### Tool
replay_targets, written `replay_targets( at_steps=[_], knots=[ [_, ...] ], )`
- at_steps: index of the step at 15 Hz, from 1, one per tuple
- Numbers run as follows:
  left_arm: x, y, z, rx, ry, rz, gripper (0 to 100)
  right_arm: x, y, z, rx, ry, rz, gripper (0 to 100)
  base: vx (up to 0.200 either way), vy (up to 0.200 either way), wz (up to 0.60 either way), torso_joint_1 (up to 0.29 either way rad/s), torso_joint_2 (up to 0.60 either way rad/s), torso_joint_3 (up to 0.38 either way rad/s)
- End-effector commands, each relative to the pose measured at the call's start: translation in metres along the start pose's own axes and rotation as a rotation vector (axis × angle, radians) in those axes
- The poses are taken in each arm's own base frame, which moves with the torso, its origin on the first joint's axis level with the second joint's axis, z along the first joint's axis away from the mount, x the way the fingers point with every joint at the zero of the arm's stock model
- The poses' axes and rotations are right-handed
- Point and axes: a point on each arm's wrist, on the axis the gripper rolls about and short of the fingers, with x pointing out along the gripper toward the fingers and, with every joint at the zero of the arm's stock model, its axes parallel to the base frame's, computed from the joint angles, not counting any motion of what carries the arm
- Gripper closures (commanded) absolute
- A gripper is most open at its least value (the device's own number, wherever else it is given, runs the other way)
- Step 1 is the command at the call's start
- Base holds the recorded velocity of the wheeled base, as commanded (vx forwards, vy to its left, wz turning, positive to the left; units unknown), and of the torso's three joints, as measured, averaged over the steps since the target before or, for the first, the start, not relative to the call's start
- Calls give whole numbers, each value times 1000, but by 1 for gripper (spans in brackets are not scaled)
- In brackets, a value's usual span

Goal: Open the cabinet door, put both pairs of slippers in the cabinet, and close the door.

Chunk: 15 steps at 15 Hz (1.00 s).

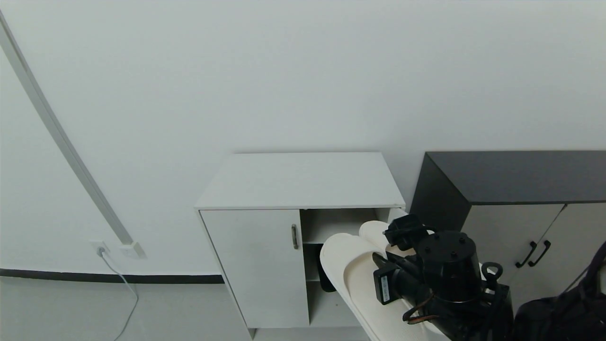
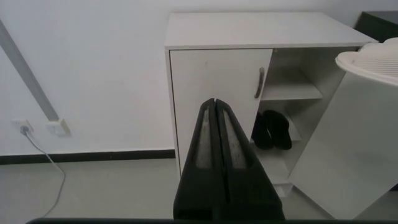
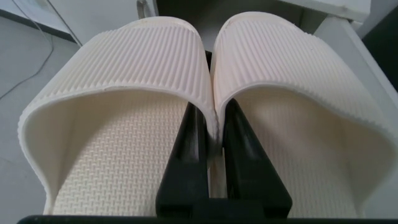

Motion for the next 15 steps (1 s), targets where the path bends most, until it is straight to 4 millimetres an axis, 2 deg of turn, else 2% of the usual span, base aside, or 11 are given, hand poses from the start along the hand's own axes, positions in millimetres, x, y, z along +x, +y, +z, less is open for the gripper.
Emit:
replay_targets(
  at_steps=[1,11,15],
  knots=[
    [0,0,0,-1,0,0,100,2,1,-1,0,-5,4,100,0,0,0,-144,339,193],
    [0,0,0,-1,0,0,100,1,4,-8,-11,16,12,100,0,0,0,-162,373,208],
    [0,0,0,-1,0,0,100,2,4,-9,-7,2,14,100,0,0,0,-221,526,294]
  ],
)
